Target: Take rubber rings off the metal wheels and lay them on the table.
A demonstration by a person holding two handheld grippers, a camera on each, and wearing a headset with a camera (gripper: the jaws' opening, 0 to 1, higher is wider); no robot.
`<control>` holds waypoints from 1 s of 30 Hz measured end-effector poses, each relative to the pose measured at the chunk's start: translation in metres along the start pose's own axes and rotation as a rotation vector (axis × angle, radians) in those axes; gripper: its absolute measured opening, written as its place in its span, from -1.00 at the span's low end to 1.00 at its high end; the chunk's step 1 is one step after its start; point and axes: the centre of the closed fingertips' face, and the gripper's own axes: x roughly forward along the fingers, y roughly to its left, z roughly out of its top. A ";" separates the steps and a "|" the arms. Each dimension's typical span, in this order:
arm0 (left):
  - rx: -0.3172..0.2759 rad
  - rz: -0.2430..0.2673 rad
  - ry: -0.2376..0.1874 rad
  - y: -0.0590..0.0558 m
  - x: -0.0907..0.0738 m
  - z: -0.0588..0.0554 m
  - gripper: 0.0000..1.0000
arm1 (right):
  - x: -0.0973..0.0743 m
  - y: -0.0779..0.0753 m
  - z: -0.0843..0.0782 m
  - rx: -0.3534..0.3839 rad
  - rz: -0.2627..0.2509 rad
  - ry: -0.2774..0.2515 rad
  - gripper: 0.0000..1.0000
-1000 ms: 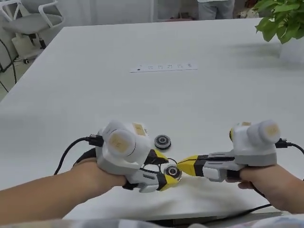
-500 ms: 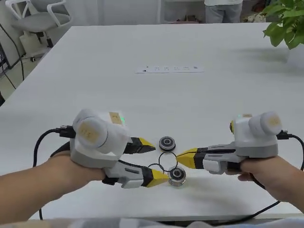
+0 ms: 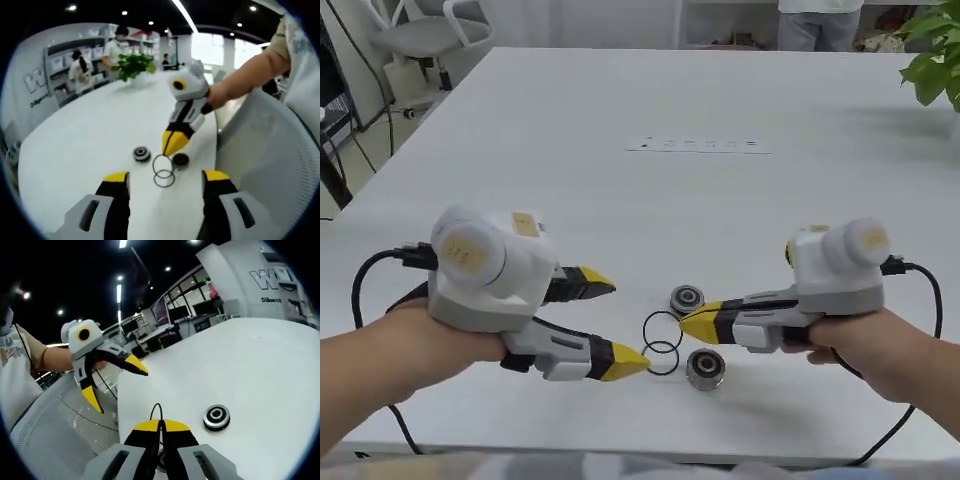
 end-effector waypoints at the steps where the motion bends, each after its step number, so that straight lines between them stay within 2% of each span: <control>1: -0.001 0.002 0.000 0.000 -0.001 0.000 0.19 | 0.002 0.000 0.000 0.001 0.002 0.006 -1.00; 6: -0.015 0.016 0.004 0.004 -0.007 -0.005 0.24 | 0.008 -0.008 -0.005 0.019 0.008 0.048 -1.00; 15: -0.028 0.022 0.004 0.003 -0.008 -0.008 0.24 | 0.017 -0.006 -0.021 0.037 0.009 0.116 -1.00; 30: -0.038 0.015 0.018 0.002 -0.007 -0.012 0.24 | 0.020 -0.022 -0.033 0.022 -0.037 0.176 -1.00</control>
